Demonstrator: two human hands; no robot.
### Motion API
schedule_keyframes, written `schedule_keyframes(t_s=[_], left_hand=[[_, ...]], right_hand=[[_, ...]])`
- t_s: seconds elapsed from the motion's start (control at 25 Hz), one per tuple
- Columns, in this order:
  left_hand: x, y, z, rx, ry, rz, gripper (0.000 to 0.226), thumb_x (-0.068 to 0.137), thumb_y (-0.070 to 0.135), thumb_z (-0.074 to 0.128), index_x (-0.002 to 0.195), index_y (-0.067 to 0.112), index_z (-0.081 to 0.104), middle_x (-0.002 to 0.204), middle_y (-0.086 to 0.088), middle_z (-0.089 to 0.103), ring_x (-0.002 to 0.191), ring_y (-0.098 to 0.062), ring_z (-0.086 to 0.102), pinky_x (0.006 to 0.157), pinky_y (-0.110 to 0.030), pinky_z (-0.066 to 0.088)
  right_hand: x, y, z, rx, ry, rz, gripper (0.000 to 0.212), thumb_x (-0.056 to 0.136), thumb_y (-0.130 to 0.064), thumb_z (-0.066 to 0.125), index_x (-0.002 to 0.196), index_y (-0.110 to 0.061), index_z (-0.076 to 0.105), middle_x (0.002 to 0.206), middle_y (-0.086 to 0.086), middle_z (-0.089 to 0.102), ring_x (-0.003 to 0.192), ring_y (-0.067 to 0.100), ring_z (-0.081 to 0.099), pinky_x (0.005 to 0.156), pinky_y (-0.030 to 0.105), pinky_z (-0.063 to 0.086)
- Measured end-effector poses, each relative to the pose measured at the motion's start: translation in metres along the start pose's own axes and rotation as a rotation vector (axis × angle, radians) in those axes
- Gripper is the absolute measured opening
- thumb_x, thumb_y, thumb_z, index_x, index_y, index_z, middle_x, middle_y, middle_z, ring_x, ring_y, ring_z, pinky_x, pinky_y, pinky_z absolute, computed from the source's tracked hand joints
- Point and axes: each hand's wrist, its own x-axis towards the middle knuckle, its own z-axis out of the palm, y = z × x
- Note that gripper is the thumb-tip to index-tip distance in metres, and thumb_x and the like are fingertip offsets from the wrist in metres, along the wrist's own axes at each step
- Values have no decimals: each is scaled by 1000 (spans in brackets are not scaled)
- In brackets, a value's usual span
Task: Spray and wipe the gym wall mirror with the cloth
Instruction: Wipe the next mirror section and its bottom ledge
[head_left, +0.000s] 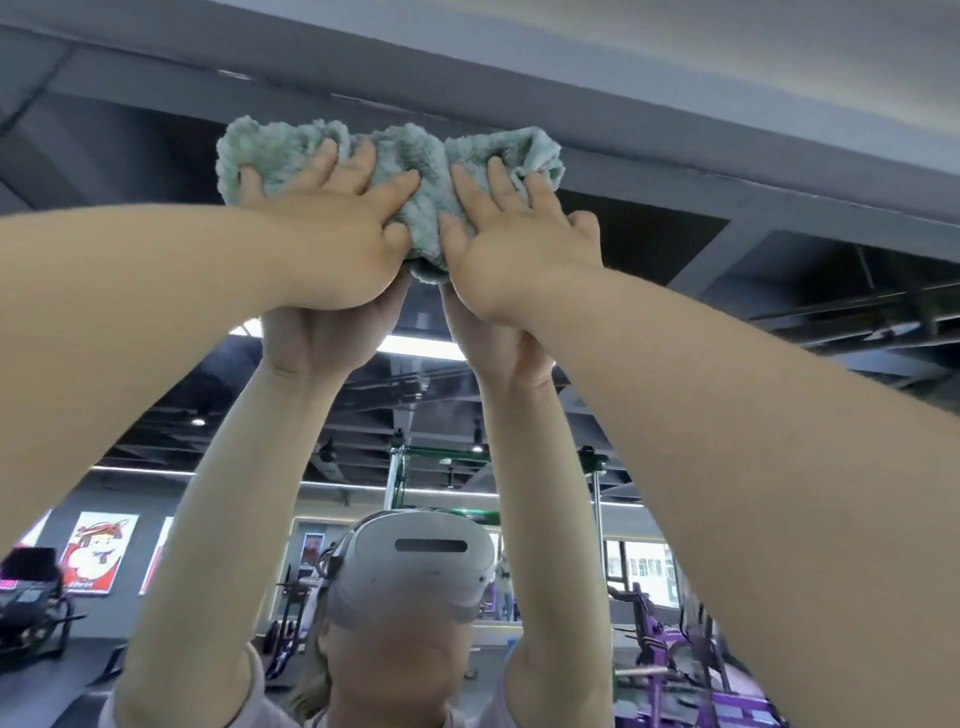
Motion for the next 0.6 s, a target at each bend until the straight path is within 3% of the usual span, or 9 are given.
schedule_keyframes(t_s=[0.44,0.6], left_hand=[[41,232,31,37,7,199,53,100,47,13,149,48,-8,160,9,-18,148,-18,-16,113,-61,-8],[38,252,34,61,-23,236,53,100,48,12,149,46,-10,159,9,-21,147,-17,-17,114,-59,-9]], right_hand=[[-41,247,-13,-65,-6,165,55,101,-51,9,153,-39,-5,162,-9,-9,149,17,-8,118,52,-6],[-45,258,-13,-30,-28,206,55,101,-45,10,153,-36,-7,162,-5,-12,149,20,-10,117,52,-11]])
